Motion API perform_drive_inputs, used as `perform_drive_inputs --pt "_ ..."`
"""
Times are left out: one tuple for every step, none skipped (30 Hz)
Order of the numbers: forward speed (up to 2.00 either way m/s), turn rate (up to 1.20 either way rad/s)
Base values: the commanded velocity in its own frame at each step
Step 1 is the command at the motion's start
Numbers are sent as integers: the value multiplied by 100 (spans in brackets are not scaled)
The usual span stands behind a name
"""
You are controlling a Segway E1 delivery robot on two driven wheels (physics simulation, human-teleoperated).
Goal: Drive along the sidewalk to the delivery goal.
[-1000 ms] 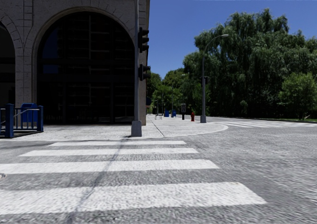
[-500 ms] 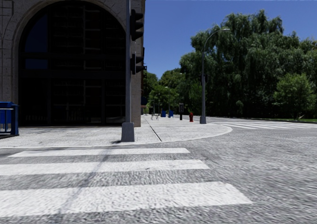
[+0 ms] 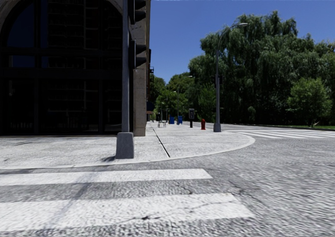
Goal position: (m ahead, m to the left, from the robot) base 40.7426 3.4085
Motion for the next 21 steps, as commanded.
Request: perform_drive_inputs --pt "200 0" --pt "200 0" --pt "200 0" --pt "200 0" --pt "200 0" --pt "200 0" --pt "200 0" --pt "200 0" --pt "200 0" --pt "200 0" --pt "200 0" --pt "200 0" --pt "200 0" --pt "200 0" --pt "200 0" --pt "200 0" --pt "200 0" --pt "200 0" --pt "200 0" --pt "200 0" --pt "200 0"
